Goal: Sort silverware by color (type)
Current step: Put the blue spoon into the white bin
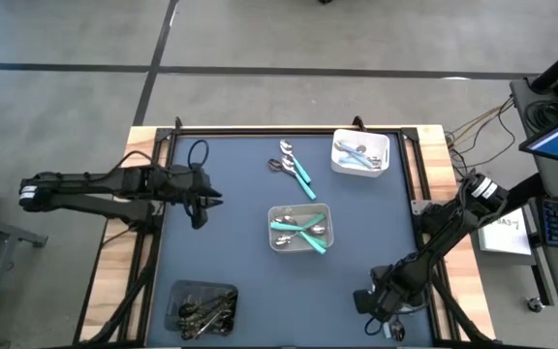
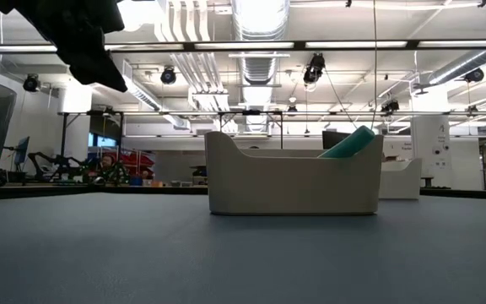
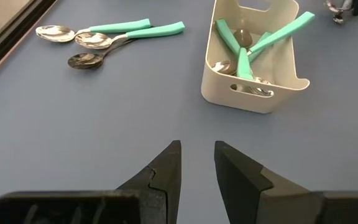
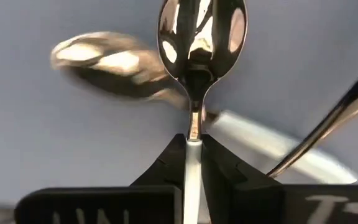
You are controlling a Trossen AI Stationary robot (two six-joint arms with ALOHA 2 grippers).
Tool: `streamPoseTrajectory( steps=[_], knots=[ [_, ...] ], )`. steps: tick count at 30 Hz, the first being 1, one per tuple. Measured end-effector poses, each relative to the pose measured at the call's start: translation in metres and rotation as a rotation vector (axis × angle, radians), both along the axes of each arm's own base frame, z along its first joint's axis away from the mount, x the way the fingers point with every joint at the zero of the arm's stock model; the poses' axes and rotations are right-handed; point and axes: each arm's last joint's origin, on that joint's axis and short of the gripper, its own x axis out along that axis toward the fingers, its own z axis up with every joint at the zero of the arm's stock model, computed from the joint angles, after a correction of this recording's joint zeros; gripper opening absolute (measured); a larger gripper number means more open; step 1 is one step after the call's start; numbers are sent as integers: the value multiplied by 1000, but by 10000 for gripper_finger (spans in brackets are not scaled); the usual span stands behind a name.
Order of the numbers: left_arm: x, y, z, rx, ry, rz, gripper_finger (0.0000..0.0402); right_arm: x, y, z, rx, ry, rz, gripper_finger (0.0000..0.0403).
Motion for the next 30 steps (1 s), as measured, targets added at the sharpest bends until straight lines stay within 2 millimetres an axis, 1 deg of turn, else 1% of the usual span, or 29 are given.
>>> streamPoseTrajectory(
  steps=[2,6,9,12,16,21,23,26,30],
  knots=[
    [0,1,0,12,2,-5,79,0,-2,11,-5,-73,-19,18],
    [1,3,-1,53,16,-31,79,3,-13,32,-97,-292,-85,18],
    [3,3,-3,56,31,-35,79,4,-32,45,-189,-350,-127,18],
    [6,3,-3,42,22,-31,79,4,-56,55,-276,-339,-118,18],
    [8,6,-5,40,29,-17,79,8,-95,71,-411,-381,-74,18],
    [8,10,-4,10,14,35,79,11,-156,95,-637,-466,-25,18],
    [8,13,-3,3,1,60,79,8,-182,102,-734,-448,-7,18],
    [9,19,-2,1,-20,98,79,-2,-221,110,-851,-377,16,18],
    [10,27,1,2,-65,151,79,-15,-271,118,-965,-290,40,18]
  ],
)
